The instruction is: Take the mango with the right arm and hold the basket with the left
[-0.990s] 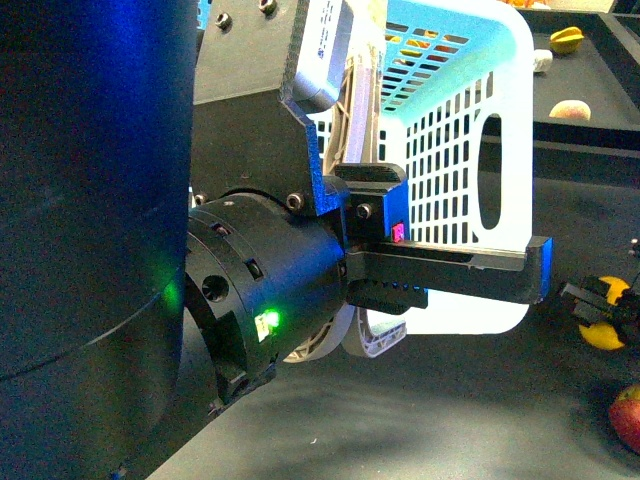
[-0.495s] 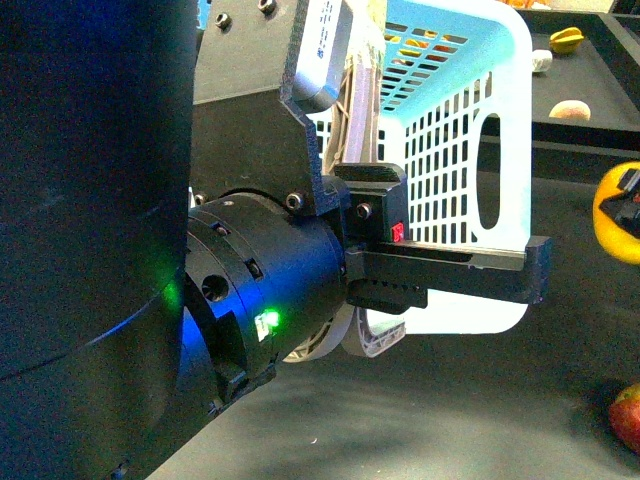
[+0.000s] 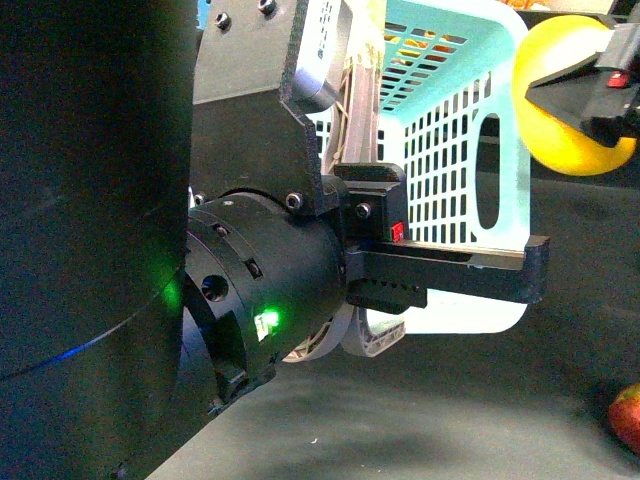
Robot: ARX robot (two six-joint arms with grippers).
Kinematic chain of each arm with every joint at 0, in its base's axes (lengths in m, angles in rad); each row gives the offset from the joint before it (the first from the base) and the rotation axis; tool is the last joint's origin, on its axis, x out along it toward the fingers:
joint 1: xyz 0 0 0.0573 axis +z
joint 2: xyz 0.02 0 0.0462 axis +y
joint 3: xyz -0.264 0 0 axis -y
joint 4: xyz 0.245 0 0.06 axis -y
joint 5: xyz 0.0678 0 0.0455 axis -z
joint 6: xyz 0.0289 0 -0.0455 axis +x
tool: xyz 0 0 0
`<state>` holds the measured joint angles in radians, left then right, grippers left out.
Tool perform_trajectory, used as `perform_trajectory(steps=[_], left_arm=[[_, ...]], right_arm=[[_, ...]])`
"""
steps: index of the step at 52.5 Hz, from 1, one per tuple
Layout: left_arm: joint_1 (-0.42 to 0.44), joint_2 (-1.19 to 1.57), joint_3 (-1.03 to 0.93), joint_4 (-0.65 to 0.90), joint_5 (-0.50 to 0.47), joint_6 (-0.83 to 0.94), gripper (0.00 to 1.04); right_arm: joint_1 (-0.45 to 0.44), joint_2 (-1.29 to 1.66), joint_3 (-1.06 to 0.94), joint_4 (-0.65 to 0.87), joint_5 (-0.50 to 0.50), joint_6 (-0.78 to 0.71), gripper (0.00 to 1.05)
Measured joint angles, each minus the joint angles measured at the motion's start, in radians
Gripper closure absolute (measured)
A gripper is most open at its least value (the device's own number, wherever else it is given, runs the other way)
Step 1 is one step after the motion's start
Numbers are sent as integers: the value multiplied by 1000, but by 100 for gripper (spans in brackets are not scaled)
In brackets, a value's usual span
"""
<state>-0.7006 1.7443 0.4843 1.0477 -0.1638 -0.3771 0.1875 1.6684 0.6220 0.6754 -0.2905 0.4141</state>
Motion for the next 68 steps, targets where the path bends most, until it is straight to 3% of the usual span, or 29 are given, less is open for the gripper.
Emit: perform_trajectory(steps=[13,30,42,47,56,68], left_arm=[[0,0,0,0,2,0,99],[0,0,0,0,2,0,99],[0,0,0,0,2,0,99],[0,0,0,0,4,0,99],[0,0,-8,-7,1,-16,99],[0,0,-8,-7,3,-17,99]], right_arm=[[100,118,105,-19,79,2,49],[145,269,207,-20,114,21,49],[156,261,208,17,113,42,21],[156,190,160,50,109,62,6],[139,-40,14,37,154,69,8],[111,-523,-271,-167,370,39,8]])
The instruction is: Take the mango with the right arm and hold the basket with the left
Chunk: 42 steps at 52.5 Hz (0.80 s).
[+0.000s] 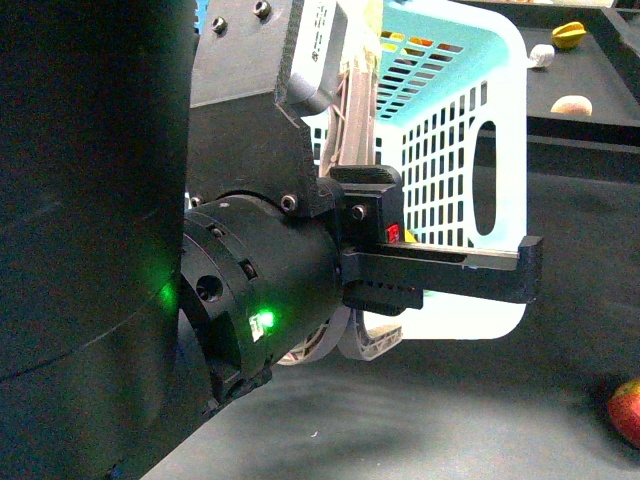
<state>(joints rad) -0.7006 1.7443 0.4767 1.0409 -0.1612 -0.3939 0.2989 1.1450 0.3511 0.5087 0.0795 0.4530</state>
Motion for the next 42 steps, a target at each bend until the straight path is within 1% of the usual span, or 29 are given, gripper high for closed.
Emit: perform_trajectory(steps=[5,8,14,18,22,31,35,38,39,42], left_arm=[[0,0,0,0,0,0,99],[0,0,0,0,0,-1,99],[0,0,0,0,0,0,99],[0,0,0,0,-1,0,99],[0,0,0,0,-1,-1,99],[0,0,0,0,0,0,99],[0,0,0,0,4,0,99],[0,0,0,0,3,0,99],[0,0,0,0,3,-1,99],[0,0,0,0,0,0,99]], right_arm=[[4,-244,-89,-165,93,-37,8],[10,-334,-114,-229,122,-50,8],[38,-542,-152,-380,230,-87,8],[59,-644,-161,-460,267,-92,8],[70,-696,-163,-481,269,-95,8],[72,-702,-164,-483,271,-102,8],[47,-737,-243,-288,248,-223,22],[24,-760,-263,-244,228,-291,29],[7,-777,-269,-240,213,-332,35],[-32,-813,-278,-248,174,-389,47]])
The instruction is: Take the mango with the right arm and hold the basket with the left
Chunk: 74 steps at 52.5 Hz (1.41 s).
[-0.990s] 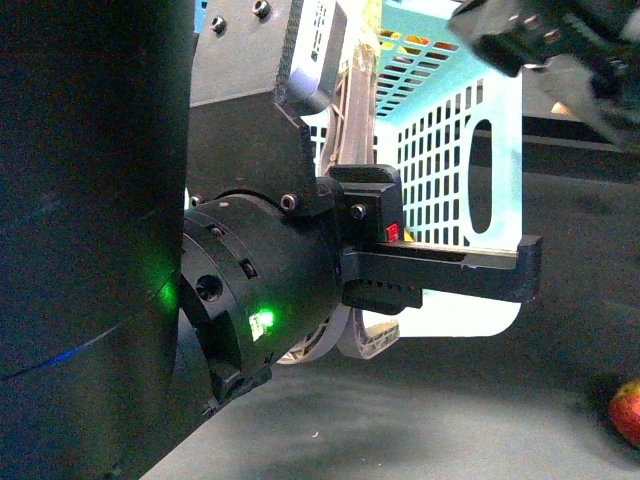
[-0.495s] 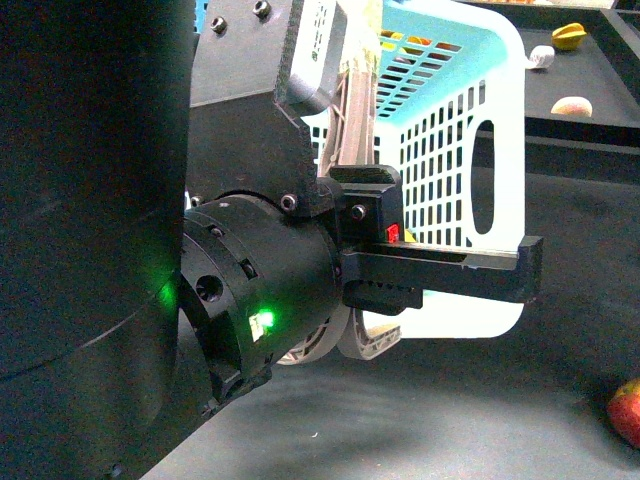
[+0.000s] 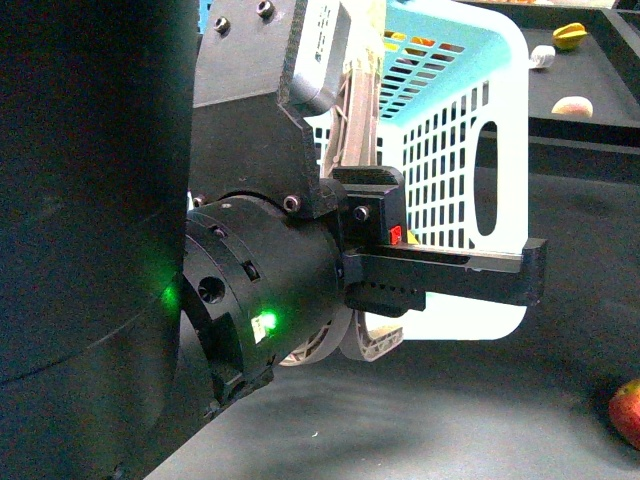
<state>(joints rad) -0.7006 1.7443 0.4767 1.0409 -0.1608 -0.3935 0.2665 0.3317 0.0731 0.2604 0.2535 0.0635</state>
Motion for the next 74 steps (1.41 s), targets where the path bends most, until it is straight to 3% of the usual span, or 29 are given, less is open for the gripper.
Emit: perform_trajectory(steps=[8,18,21,27,33,74], left_arm=[[0,0,0,0,-1,0,99],[0,0,0,0,1,0,99],[0,0,0,0,0,-1,99],[0,0,0,0,-1,0,99],[0,0,0,0,0,-1,99],[1,0,0,0,0,0,99]], right_arm=[[-76,-58,-24,-42,-72,-45,75],[-145,-112,-35,-77,-150,-56,103],[-206,-132,-53,-72,-229,-60,103],[-260,-166,-68,-94,-242,-60,103],[-263,-311,-68,-252,-256,-60,103],[-264,-326,-68,-259,-254,-60,103]])
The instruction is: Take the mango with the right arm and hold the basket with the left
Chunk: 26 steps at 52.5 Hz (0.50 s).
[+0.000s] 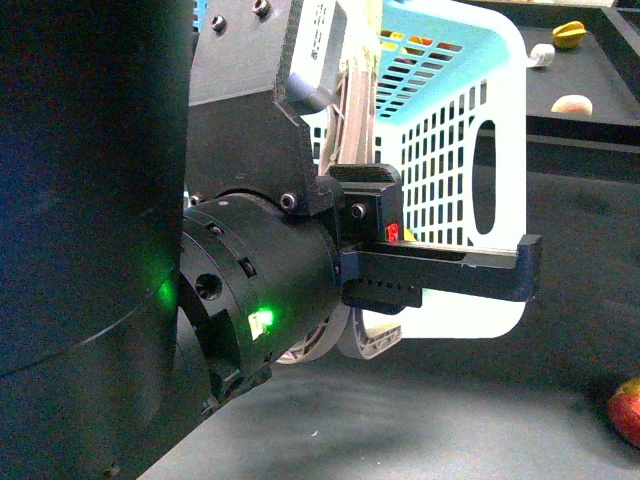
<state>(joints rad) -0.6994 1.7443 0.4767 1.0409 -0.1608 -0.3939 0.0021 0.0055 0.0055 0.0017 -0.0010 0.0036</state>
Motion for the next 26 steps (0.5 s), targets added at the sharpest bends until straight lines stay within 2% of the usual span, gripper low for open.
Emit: perform_trajectory(steps=[3,11,16,19,26], left_arm=[[0,0,0,0,0,0,99],[0,0,0,0,0,0,99],[0,0,0,0,0,0,99],[0,0,0,0,0,0,99],[0,0,0,0,0,0,99]], right_arm=[[0,0,0,0,0,-2,101],[0,0,0,0,0,-1,74],[0,0,0,0,0,-1,61],[0,0,0,0,0,-1,47],[0,0,0,0,0,-1,28]])
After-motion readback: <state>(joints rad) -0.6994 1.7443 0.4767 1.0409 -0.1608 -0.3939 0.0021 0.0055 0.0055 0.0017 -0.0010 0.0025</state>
